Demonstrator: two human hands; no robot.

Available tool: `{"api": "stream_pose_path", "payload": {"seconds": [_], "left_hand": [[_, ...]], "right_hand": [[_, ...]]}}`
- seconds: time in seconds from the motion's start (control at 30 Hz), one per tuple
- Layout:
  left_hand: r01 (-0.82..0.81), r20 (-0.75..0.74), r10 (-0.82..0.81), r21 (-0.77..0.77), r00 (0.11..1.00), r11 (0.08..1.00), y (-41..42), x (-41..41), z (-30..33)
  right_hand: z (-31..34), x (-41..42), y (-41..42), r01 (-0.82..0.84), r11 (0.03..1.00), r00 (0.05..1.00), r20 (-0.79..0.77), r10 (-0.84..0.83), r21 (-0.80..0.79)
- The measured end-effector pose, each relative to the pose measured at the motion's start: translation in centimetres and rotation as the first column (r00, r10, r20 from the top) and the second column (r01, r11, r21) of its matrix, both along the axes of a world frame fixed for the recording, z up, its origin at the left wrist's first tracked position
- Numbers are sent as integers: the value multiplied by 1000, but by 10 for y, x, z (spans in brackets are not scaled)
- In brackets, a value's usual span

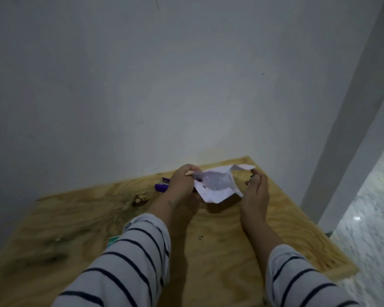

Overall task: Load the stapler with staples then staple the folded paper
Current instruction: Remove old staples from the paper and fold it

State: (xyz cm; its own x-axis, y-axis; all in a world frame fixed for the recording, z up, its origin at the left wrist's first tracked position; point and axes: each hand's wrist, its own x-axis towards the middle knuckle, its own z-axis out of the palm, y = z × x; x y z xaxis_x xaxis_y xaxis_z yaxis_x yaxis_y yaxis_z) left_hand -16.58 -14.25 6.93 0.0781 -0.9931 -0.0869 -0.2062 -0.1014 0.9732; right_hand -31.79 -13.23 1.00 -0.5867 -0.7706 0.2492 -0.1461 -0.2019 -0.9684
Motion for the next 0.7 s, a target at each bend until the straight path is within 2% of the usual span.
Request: {"api": "stream_pose_path", "payload": {"seconds": [0.13,0.2,0.27,0.33,0.4,0.47,0.53,0.6,0.7], "left_hand": [[-127,-349,165,129,923,983,7,19,15],[-174,-426,221,149,877,974,8,29,17],[-227,-474,254,114,843,967,9,39,16],[-275,-383,253,-4,888,961,14,50,13],[-268,-181,237,-175,955,947,20,61,8],[-272,-150,241,-238,959,932,29,74,10],[-274,-169,238,-238,956,932,37,85,12],[-239,-118,219,-198,969,951,45,100,13],[-126,-17,125,-73,992,989,55,121,13]], "right_hand": [[12,17,-6,-181,967,974,170,151,180],[19,32,-7,-287,919,935,288,208,270],[22,48,-7,-370,887,879,415,237,276],[28,62,-6,-452,860,820,491,294,239],[36,74,-2,-526,818,781,515,355,234],[41,87,0,-559,806,752,529,393,197],[48,98,2,-555,820,741,531,411,139],[54,107,3,-540,836,736,535,415,95],[62,113,4,-543,831,788,412,457,118]]}}
